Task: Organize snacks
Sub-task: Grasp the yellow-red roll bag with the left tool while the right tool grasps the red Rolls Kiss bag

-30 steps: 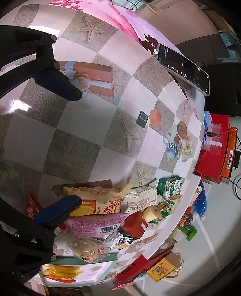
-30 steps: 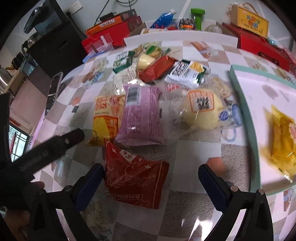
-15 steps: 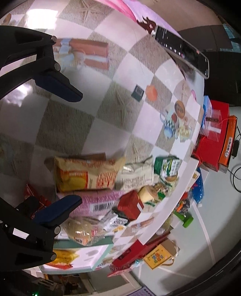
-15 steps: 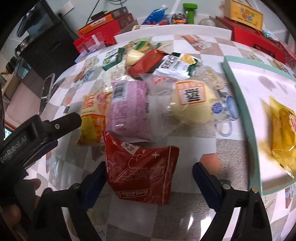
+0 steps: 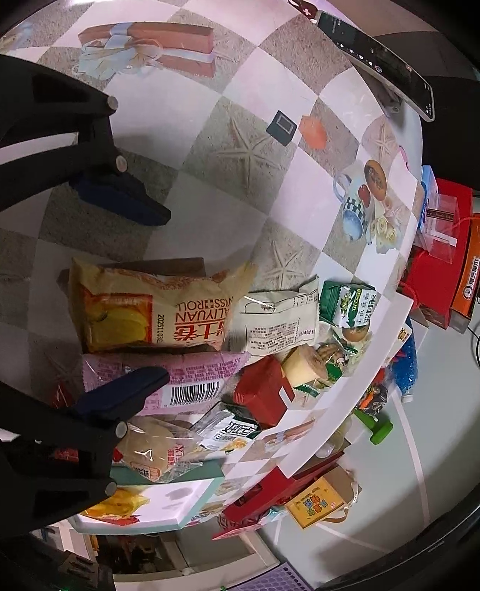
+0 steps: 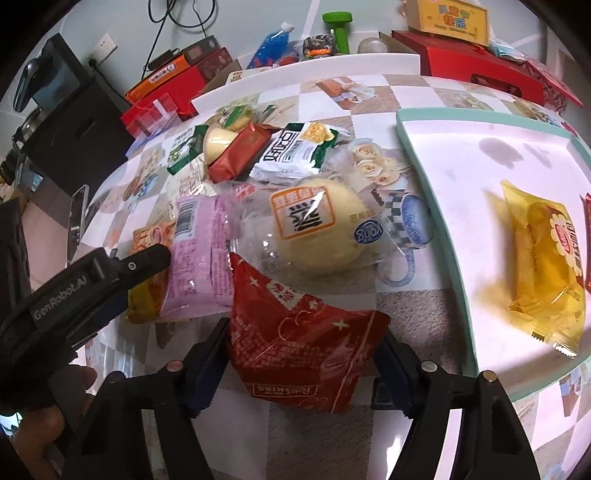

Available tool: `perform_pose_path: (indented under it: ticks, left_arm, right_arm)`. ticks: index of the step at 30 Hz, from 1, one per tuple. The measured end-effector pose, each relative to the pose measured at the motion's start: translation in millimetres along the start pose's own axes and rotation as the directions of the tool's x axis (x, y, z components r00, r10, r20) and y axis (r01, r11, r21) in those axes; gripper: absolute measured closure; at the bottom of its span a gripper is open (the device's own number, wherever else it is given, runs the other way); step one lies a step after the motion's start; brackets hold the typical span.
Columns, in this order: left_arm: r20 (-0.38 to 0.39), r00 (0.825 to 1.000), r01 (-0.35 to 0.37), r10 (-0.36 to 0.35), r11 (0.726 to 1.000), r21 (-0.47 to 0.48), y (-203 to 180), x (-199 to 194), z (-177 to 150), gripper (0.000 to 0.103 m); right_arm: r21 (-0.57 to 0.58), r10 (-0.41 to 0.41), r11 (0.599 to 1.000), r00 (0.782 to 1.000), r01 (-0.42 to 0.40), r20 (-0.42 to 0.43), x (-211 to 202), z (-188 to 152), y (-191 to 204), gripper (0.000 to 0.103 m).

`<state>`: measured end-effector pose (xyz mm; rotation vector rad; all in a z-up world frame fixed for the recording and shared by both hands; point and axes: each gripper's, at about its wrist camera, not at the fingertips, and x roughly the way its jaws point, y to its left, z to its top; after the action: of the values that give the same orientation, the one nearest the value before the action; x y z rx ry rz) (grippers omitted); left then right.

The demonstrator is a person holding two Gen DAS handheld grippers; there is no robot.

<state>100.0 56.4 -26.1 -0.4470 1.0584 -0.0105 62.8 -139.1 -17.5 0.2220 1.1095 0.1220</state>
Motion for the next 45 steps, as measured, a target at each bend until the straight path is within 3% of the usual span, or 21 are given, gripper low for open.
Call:
perform_pose_path:
  ticks: [5,8,12,33,45]
  left_arm:
    - [0.009,0.999,-0.054,0.054,0.998,0.038,-2.7,0.9,-0.4,0.040]
    - [0.007,1.000,-0.028,0.028,0.999,0.026,1.2,0.1,0.0,0.061]
    - [0.008,1.000,-0.007,0.006,1.000,0.012,4.6,-1.2,-0.8,0.065]
    - [0.062,0.998,-0.005,0.005,1.000,0.008,2.9,-24.8,-0.4,0.067]
    - [0.173,0.984,0.032,-0.041,0.998,0.052,-17.5,-66.9,1.0,0.067]
  right_arm:
    - [0.015,0.011,1.000,1.000,-0.011,0.012,0.1,1.6,-3.8,0.036]
    - [0.018,0.012,1.000,1.000,-0.012,0.017,-0.9,2.3,-4.8,0.040]
    - [0.017,0.015,1.000,1.000,-0.016,0.026,-3.5,2.8,-5.2,0.044]
    - [0.020,0.057,0.998,0.995,-0.059,0.087,-27.6,6.4,-5.5,0.045]
    - [0.020,0.075,0.996,0.976,-0.081,0.206,-70.3,15.7,-11.2,0.045]
